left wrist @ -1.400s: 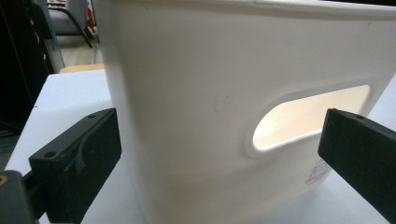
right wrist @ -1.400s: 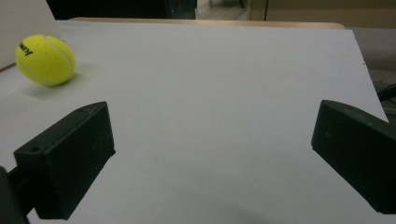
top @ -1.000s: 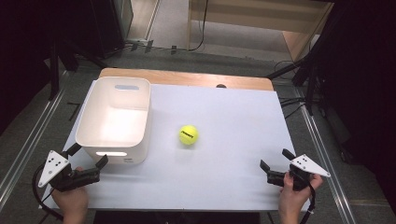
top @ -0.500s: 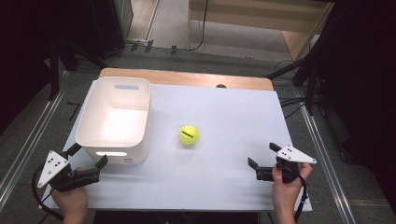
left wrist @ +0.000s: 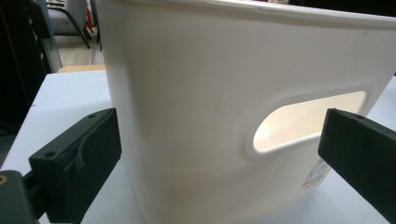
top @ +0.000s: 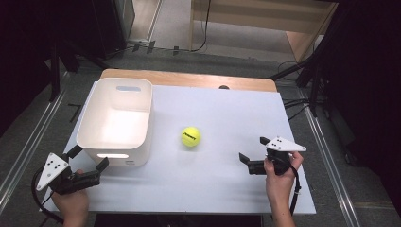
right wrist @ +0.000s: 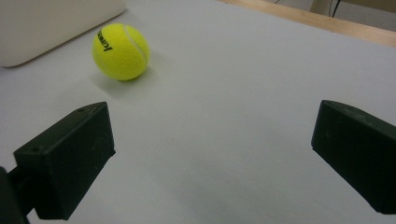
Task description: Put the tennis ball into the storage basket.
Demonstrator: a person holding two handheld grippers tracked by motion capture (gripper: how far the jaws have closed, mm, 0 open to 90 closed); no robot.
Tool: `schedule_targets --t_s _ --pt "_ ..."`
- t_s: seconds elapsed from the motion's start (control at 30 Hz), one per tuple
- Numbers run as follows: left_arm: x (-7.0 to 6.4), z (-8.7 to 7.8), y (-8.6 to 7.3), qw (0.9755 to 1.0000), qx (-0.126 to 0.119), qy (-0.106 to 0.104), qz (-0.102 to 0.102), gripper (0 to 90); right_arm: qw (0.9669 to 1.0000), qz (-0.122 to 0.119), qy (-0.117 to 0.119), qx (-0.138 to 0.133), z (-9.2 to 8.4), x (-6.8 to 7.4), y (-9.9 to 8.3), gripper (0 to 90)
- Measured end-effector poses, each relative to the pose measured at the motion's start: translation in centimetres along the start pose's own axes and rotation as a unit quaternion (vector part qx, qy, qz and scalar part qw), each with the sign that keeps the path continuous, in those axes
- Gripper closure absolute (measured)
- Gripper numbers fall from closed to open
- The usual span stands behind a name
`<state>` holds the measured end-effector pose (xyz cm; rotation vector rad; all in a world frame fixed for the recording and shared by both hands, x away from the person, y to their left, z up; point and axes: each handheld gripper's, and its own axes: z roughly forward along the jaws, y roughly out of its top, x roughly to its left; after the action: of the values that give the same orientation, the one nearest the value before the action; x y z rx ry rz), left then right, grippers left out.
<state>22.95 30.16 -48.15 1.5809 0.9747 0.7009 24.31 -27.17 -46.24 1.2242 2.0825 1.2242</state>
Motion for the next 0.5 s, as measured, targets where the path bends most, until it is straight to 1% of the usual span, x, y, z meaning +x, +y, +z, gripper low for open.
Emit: schedule_targets --t_s 0.03,0.07,0.13,0.27,0.3,0.37,0.4,0.47,0.5 --pt "0.0 0.0 0.0 1.0 0.0 0.0 -0.001 0.0 1.0 0.0 0.0 0.0 0.0 0.0 0.0 0.0" --pt "0.0 0.0 0.0 1.0 0.0 0.0 -0.002 0.0 1.0 -0.003 0.0 0.008 0.5 0.1 0.4 0.0" --pt "0.0 0.0 0.0 1.0 0.001 0.0 -0.001 0.0 0.9999 -0.006 0.005 0.013 0.8 0.2 0.7 0.0" --pt "0.0 0.0 0.0 1.0 0.001 -0.001 -0.001 0.0 0.9997 -0.009 0.01 0.018 1.3 0.4 1.1 0.0" --pt "0.0 0.0 0.0 1.0 0.0 -0.003 -0.003 0.0 0.9997 -0.012 0.012 0.018 1.7 0.6 1.4 0.0" --pt "0.1 0.0 0.0 1.0 0.0 -0.002 -0.005 0.0 0.9994 -0.009 0.025 0.021 2.1 0.8 1.7 0.0" --pt "0.1 0.0 0.0 1.0 0.0 -0.002 -0.005 0.0 0.9994 -0.009 0.025 0.021 2.1 0.8 1.7 0.0" --pt "0.1 0.0 0.0 1.0 0.001 -0.003 -0.003 0.0 0.9988 -0.014 0.039 0.025 2.7 1.2 2.3 0.0" --pt "0.0 0.0 0.0 1.0 0.001 -0.003 -0.003 0.0 0.9989 -0.016 0.036 0.027 2.8 1.3 2.4 0.0"
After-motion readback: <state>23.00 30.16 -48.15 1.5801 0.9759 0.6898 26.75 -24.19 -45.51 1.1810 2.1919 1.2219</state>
